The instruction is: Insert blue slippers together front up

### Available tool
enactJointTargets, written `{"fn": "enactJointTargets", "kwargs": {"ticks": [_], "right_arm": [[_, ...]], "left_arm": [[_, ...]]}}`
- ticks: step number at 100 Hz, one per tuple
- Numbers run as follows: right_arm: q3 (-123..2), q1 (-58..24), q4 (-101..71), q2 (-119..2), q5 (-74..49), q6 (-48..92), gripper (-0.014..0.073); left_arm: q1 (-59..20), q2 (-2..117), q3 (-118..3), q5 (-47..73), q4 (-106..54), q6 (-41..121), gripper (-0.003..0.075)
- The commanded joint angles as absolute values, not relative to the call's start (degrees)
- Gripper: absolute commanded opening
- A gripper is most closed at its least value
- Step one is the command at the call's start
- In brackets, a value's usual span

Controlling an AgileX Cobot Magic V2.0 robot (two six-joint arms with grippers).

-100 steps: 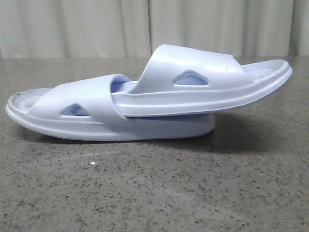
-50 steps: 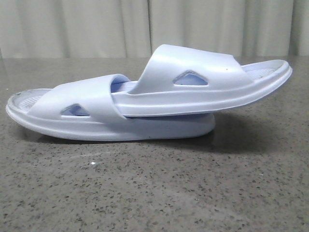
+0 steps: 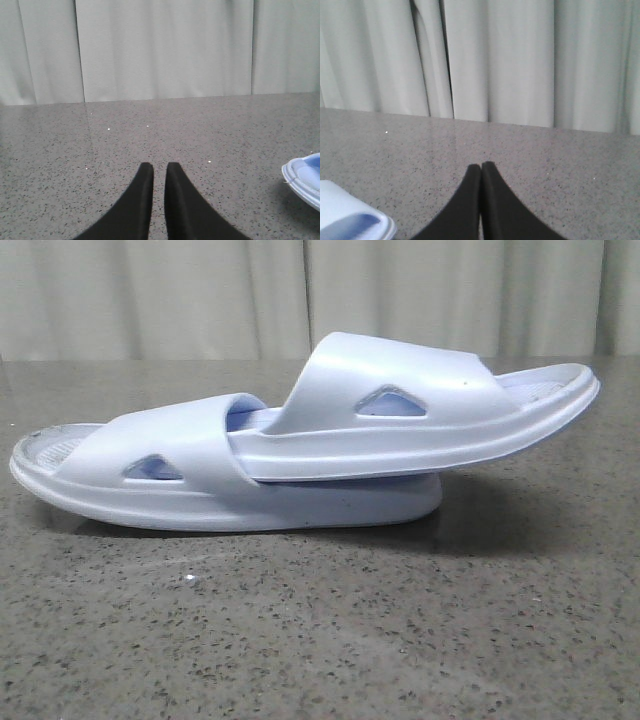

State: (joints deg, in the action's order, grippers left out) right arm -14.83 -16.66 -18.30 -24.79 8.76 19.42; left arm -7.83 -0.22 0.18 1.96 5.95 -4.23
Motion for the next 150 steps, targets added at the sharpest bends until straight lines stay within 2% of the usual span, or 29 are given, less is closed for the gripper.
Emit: {"fn": "enactJointTargets", "kwargs": {"ticks": [1,16,56,75,150], "right_arm": [[-16.36,-14.98,-11.79,-24.85,9.63,13.13,-0.0107],[-14.61,-11.06,0.94,-23.75,8.63,-2.54,-0.0107],[-5.09,-2.81,7.39,-5.5,3.65,-12.07,-0.0107],[-1.26,-2.66,7.63,1.9,1.05,-12.33,-0.0107],[1.79,-2.66,7.21,1.76,1.27,-12.33,-0.0107]], "left_arm": [[-7.76,-1.95,0.67,-2.36,5.81,-4.75,0.0016],[-7.76,-1.95,0.67,-2.36,5.81,-4.75,0.0016],[-7.76,-1.95,0.67,-2.36,5.81,-4.75,0.0016],[-7.76,-1.95,0.67,-2.36,5.81,-4.75,0.0016],[-7.76,-1.95,0.67,-2.36,5.81,-4.75,0.0016]]}}
